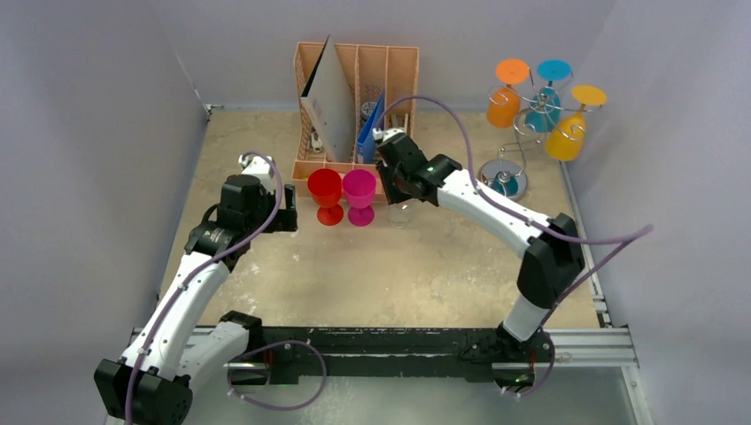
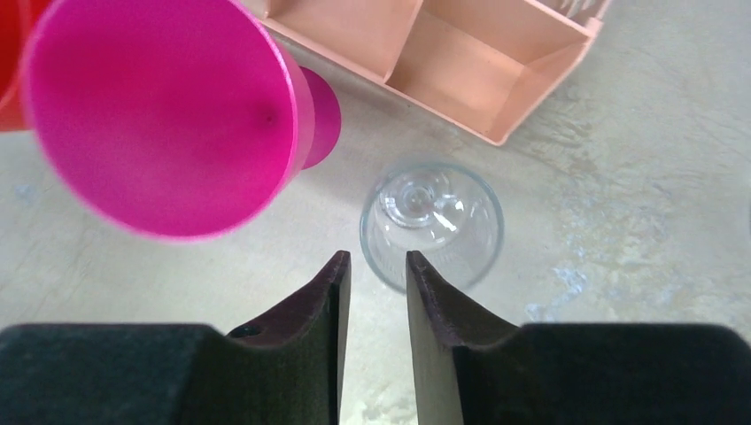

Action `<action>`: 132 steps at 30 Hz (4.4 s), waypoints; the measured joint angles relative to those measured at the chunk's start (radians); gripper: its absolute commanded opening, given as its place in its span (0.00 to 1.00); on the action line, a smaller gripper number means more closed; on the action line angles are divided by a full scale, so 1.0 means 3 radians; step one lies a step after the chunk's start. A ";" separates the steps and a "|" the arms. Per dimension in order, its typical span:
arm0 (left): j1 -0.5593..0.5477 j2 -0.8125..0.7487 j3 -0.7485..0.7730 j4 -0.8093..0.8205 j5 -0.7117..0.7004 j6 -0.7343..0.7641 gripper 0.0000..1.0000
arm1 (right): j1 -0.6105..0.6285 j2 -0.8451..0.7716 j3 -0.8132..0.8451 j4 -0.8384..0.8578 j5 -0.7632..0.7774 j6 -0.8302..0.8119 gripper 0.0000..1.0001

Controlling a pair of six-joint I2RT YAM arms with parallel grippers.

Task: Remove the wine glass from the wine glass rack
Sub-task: Place the wine glass at the center of the board, then adjust the wine rack at the center of the board.

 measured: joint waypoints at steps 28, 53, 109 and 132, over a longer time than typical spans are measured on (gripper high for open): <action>0.0000 -0.0048 0.0000 0.0009 0.0031 0.0000 0.99 | -0.1493 -0.2874 -0.1442 -0.0881 0.0407 0.0847 0.74; 0.0000 -0.0047 0.0000 0.0009 0.0057 0.0014 0.99 | -0.2659 -0.1940 0.0521 -0.1167 -0.0437 0.0806 0.78; 0.0000 0.0028 0.0000 0.0008 0.0081 0.0061 0.99 | -0.2148 -0.0525 0.1668 -0.1264 -0.0680 0.0023 0.80; 0.0000 0.0043 0.0000 0.0009 0.0083 0.0064 0.99 | -0.2148 -0.0460 0.1759 -0.1232 -0.0992 0.0380 0.81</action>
